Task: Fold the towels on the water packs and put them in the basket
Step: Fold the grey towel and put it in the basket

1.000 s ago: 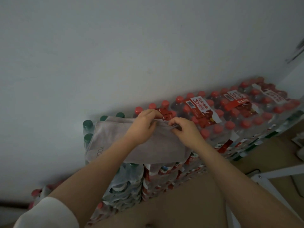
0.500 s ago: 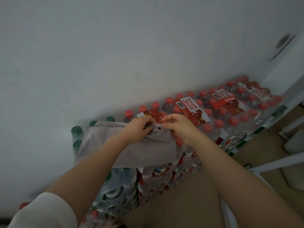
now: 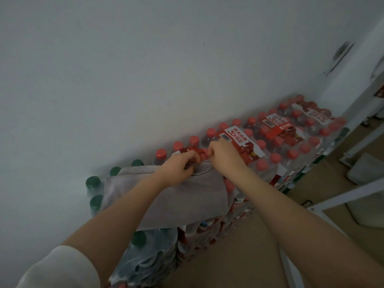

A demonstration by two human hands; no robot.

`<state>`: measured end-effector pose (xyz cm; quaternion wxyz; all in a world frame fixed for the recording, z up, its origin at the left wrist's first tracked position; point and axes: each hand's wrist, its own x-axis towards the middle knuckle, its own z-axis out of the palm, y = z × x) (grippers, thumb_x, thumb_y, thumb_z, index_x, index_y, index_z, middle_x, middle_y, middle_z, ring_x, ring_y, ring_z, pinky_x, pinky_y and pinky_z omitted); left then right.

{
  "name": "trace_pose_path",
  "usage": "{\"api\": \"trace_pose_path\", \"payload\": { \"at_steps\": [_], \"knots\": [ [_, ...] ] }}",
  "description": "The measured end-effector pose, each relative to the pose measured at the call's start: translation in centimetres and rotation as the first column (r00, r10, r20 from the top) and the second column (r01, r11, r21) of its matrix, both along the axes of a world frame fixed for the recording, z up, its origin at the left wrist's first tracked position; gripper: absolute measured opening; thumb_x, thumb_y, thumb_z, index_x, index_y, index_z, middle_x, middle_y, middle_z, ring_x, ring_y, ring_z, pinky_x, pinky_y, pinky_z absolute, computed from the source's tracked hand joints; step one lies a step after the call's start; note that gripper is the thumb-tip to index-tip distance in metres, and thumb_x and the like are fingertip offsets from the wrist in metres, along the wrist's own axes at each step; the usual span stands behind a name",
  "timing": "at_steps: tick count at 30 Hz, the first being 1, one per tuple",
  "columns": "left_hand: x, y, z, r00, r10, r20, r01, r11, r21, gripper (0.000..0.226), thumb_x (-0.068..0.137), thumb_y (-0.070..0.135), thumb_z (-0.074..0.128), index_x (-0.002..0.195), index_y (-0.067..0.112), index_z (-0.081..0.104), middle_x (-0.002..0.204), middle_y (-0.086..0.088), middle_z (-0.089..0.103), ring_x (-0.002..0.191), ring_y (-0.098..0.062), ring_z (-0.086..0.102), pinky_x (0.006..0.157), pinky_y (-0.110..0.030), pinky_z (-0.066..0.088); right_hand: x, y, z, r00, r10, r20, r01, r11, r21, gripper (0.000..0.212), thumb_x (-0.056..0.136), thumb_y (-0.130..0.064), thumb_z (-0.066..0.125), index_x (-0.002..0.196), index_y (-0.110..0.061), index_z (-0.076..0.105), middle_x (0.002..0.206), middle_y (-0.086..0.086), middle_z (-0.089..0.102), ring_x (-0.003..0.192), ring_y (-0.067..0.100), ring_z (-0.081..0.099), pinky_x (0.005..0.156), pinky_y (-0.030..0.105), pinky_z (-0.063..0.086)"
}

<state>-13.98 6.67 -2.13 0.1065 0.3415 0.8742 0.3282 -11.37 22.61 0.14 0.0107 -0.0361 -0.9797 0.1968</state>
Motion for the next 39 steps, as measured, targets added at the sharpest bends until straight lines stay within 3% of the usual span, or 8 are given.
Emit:
{"api": "trace_pose_path", "payload": {
  "at_steps": [3,5,8,13,20,26,32,39],
  "knots": [
    [-0.2,0.1,0.0,0.999,-0.024,0.032,0.024,0.999,-0.024,0.018,0.086,0.01,0.055,0.104,0.01,0.057,0.087,0.005,0.053,0.08,-0.012,0.048,0.065,-0.016,0.033,0.7,0.2,-0.5,0.993,-0.1,-0.059,0.076,0.943,-0.323,0.014,0.089,-0.018,0.056,0.096,-0.007,0.061,0.094,0.004,0.061,0.089,0.018,0.056,0.077,0.029,0.042],
    [-0.5,0.2,-0.1,0.999,-0.004,0.048,0.006,0.999,-0.036,0.018,0.089,0.019,0.055,0.106,0.013,0.056,0.097,0.0,0.059,0.086,-0.013,0.052,0.072,-0.021,0.035,1.3,0.8,-0.9,0.973,-0.226,0.048,0.211,0.784,-0.584,0.018,0.09,-0.027,0.055,0.099,-0.013,0.059,0.098,0.001,0.063,0.093,0.018,0.06,0.083,0.034,0.048],
    [-0.9,0.7,-0.2,0.998,0.009,0.062,-0.006,0.999,-0.054,0.022,0.092,0.029,0.053,0.107,0.014,0.055,0.105,-0.001,0.062,0.091,-0.014,0.055,0.076,-0.024,0.038,2.2,1.9,-1.6,0.947,-0.24,0.213,0.317,0.603,-0.732,0.014,0.09,-0.03,0.057,0.095,-0.017,0.058,0.101,0.004,0.063,0.096,0.02,0.062,0.083,0.033,0.054],
    [-1.4,2.2,-0.8,0.989,0.088,0.116,-0.082,0.995,-0.055,0.025,0.091,0.033,0.053,0.107,0.014,0.057,0.105,-0.002,0.064,0.092,-0.015,0.057,0.073,-0.021,0.035,3.4,2.3,-2.6,0.935,-0.227,0.274,0.356,0.578,-0.735,0.021,0.08,-0.017,0.071,0.096,-0.018,0.058,0.103,0.003,0.064,0.098,0.018,0.062,0.088,0.035,0.053],
    [-2.1,3.7,0.0,0.955,0.133,0.267,-0.084,0.978,-0.189,0.038,0.085,0.044,0.059,0.092,0.008,0.071,0.092,-0.009,0.07,0.077,-0.015,0.058,0.072,-0.032,0.045,4.9,1.9,-1.8,0.979,-0.133,0.157,0.203,0.519,-0.83,0.02,0.081,0.002,0.063,0.082,-0.018,0.064,0.08,-0.004,0.066,0.078,0.007,0.063,0.069,0.016,0.051],
    [-1.1,3.1,1.4,0.842,0.027,0.538,-0.131,0.979,0.157,0.006,0.089,0.014,0.059,0.085,0.012,0.063,0.077,0.003,0.062,0.068,-0.005,0.054,0.06,-0.008,0.045,4.9,1.3,-0.7,0.992,-0.122,0.038,0.09,0.456,-0.886,0.019,0.082,0.004,0.062,0.081,-0.014,0.064,0.076,-0.006,0.066,0.071,-0.001,0.062,0.07,0.014,0.051],
    [0.2,2.1,2.1,0.766,0.036,0.642,-0.269,0.925,0.269,0.006,0.091,0.015,0.056,0.088,0.012,0.061,0.076,0.002,0.066,0.063,-0.004,0.061,0.059,-0.016,0.05,3.8,-0.2,-0.8,0.946,-0.32,0.04,0.204,0.5,-0.842,0.005,0.083,-0.01,0.066,0.087,-0.013,0.066,0.085,-0.002,0.067,0.083,0.01,0.062,0.077,0.021,0.049],
    [2.4,0.7,2.8,0.764,0.064,0.642,-0.372,0.856,0.357,0.022,0.095,0.031,0.046,0.091,0.02,0.065,0.093,-0.001,0.066,0.089,-0.016,0.061,0.085,-0.029,0.049,4.3,-1.5,-0.2,0.958,-0.284,0.038,0.174,0.471,-0.865,0.023,0.085,-0.024,0.065,0.089,-0.001,0.066,0.082,0.007,0.067,0.077,0.014,0.06,0.073,0.029,0.05]
  ]
}}
